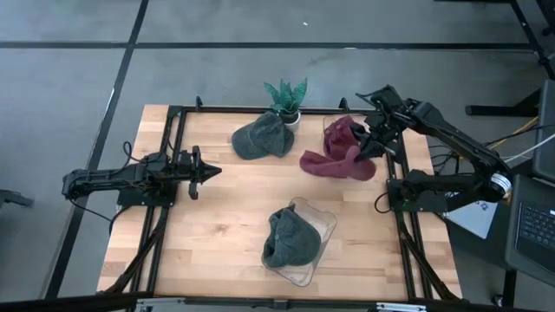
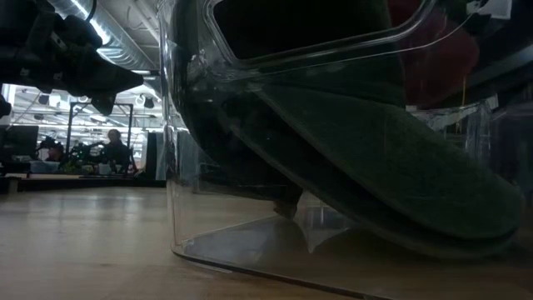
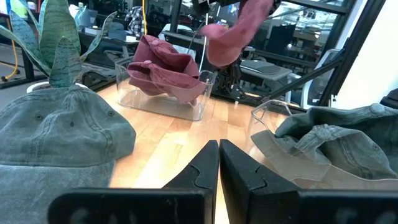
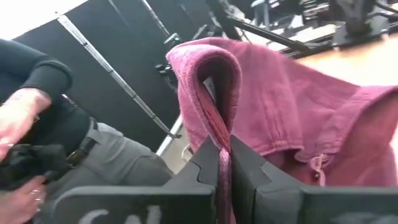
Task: Pick & Place hat
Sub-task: Put the red cap into the top transparent bin
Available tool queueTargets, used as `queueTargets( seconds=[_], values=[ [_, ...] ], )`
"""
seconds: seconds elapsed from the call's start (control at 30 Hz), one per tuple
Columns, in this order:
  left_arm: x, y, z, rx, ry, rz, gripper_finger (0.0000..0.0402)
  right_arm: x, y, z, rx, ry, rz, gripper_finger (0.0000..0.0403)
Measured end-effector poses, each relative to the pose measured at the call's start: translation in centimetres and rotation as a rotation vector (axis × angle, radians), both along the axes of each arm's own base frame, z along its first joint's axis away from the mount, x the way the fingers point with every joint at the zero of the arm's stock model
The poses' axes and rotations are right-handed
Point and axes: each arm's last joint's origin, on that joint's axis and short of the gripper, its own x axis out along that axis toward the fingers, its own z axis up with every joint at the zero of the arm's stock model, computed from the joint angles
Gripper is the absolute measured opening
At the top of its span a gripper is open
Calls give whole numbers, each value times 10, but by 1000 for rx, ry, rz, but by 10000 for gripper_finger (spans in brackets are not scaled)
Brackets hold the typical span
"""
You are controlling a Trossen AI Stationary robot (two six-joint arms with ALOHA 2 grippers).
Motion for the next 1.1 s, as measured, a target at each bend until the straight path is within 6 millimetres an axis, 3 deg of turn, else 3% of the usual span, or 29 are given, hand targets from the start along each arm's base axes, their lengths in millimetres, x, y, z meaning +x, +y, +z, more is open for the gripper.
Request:
queueTargets(
  seconds=[0.37, 0.7, 0.9, 1.1],
  values=[
    [0, 0, 0, 0, 0, 0, 8, -8, -15, -26, -161, 124, -166, 16],
    [0, 0, 0, 0, 0, 0, 13, -18, -31, -28, -328, 210, -332, 16],
    [0, 0, 0, 0, 0, 0, 10, -21, -31, -18, -302, 168, -356, 16],
    [0, 0, 0, 0, 0, 0, 12, -16, -28, 10, -266, 77, -329, 16]
  ],
)
